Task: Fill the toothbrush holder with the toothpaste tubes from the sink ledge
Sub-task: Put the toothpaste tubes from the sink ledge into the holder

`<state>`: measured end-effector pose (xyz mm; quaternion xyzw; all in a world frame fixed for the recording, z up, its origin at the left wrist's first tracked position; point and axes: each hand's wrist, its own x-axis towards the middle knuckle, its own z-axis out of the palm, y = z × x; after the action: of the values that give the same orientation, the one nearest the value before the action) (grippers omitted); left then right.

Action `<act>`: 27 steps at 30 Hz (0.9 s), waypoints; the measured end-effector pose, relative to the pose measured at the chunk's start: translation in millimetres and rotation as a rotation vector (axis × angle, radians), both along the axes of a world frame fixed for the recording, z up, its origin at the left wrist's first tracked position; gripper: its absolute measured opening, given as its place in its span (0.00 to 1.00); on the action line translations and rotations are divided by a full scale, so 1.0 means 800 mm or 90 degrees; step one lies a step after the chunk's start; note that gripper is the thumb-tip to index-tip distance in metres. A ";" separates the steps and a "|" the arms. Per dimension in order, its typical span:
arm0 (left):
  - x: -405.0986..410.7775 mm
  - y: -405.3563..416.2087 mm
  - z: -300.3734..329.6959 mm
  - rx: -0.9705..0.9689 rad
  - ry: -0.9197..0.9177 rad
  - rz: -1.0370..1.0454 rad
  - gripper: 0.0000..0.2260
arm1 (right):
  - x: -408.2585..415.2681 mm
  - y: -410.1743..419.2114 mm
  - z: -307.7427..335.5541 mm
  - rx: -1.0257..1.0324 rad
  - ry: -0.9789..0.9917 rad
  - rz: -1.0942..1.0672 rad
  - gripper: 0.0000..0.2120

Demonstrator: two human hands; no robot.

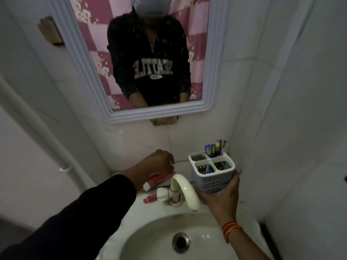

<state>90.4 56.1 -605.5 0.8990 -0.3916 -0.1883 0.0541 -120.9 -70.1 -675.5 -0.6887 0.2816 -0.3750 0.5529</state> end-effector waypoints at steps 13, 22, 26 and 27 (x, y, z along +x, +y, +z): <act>0.007 -0.030 -0.106 0.033 -0.071 0.071 0.19 | -0.008 0.009 -0.111 0.053 0.067 0.024 0.61; 0.008 -0.045 -0.098 0.082 -0.080 0.077 0.16 | -0.023 0.005 -0.136 0.056 0.070 0.078 0.61; 0.003 -0.048 -0.080 0.043 -0.094 0.105 0.26 | -0.029 -0.004 -0.128 0.041 0.085 0.110 0.62; 0.000 -0.047 -0.073 0.017 -0.108 0.116 0.28 | -0.030 -0.005 -0.125 0.041 0.088 0.120 0.62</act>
<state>90.4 18.2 -663.7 0.9441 -0.3093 -0.1110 0.0260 -145.0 -74.1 -775.6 -0.7181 0.2650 -0.2637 0.5870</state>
